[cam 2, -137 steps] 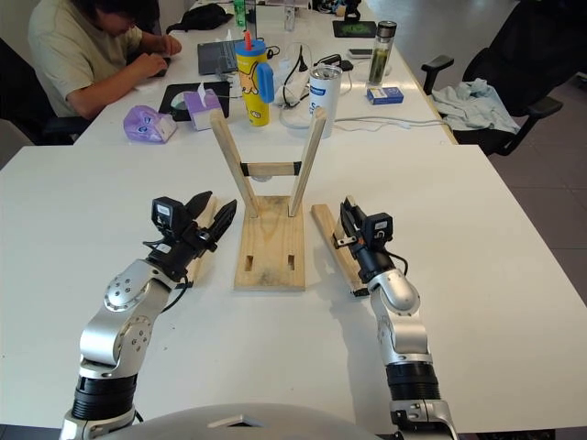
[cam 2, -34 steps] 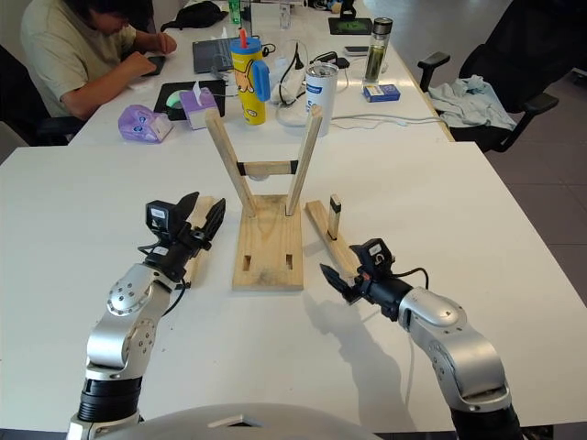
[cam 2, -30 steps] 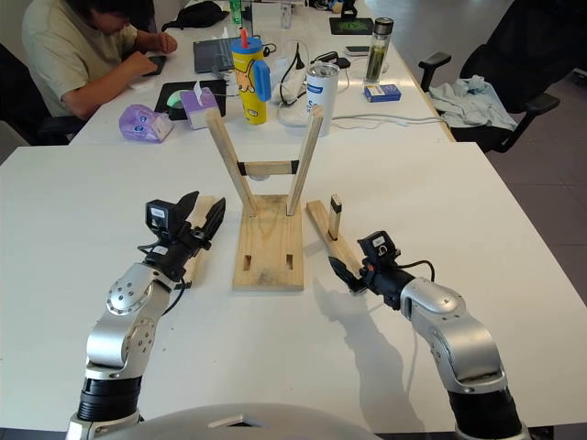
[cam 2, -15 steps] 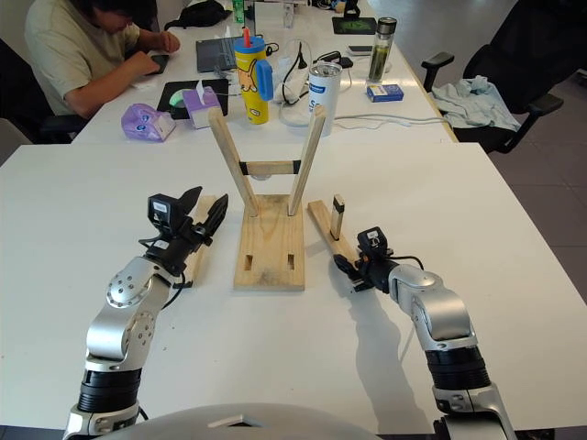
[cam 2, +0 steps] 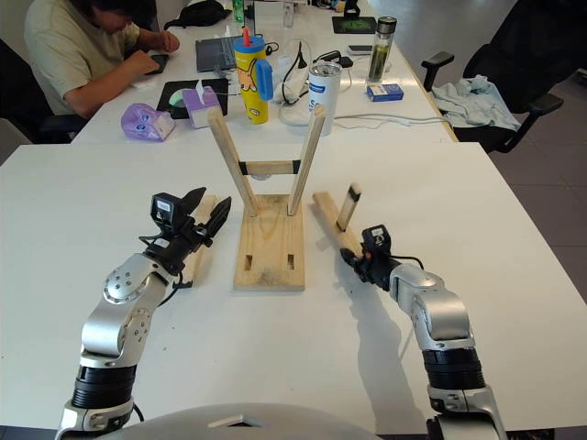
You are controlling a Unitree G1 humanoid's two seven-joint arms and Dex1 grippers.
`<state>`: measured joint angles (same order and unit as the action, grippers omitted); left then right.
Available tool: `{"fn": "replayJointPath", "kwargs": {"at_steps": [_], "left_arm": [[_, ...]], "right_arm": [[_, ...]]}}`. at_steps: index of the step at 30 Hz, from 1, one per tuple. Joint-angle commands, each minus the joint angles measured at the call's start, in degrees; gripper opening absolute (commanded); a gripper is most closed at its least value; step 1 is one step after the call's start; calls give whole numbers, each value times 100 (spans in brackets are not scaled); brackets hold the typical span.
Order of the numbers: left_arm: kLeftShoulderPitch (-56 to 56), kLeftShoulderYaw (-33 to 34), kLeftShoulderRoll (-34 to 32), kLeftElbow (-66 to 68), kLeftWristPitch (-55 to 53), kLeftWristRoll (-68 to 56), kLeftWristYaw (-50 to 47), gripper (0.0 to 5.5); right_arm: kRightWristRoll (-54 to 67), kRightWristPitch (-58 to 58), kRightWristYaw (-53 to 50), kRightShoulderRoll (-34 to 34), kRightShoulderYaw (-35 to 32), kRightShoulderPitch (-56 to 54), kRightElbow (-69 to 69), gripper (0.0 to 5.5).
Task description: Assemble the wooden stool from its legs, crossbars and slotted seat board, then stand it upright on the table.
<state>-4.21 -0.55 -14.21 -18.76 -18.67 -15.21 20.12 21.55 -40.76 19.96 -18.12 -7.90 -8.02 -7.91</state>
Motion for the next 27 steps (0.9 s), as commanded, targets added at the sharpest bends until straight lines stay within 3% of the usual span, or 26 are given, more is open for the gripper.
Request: {"fn": "replayJointPath", "kwargs": {"at_steps": [1,5,11,14,20,27], "left_arm": [[-112,47,-130,-35,-389,-374,314,296],[-266,400,-99,-221,-1030,-1383,588,335],[-717,1066,-362,-438,-2554,-3740,935,422],[-847,1266,-563,-477,-3228,-4973,1047,469],[-1585,1338,-804,-41,-3841,-6537,712,470],[-1967,1264,-1058,15,-4076,-7556,435,470]], "right_arm": [[617,735,82,46,-994,-513,-96,205],[1463,578,483,-140,-1441,-1006,-27,205],[4382,-1288,736,-556,-2037,-1866,-215,205],[5784,-2285,1221,-1050,-1947,-1736,-364,205],[6264,-3327,2412,-1826,-1235,-1332,-386,205],[5900,-3341,3255,-2177,-729,-1467,-151,205]]}}
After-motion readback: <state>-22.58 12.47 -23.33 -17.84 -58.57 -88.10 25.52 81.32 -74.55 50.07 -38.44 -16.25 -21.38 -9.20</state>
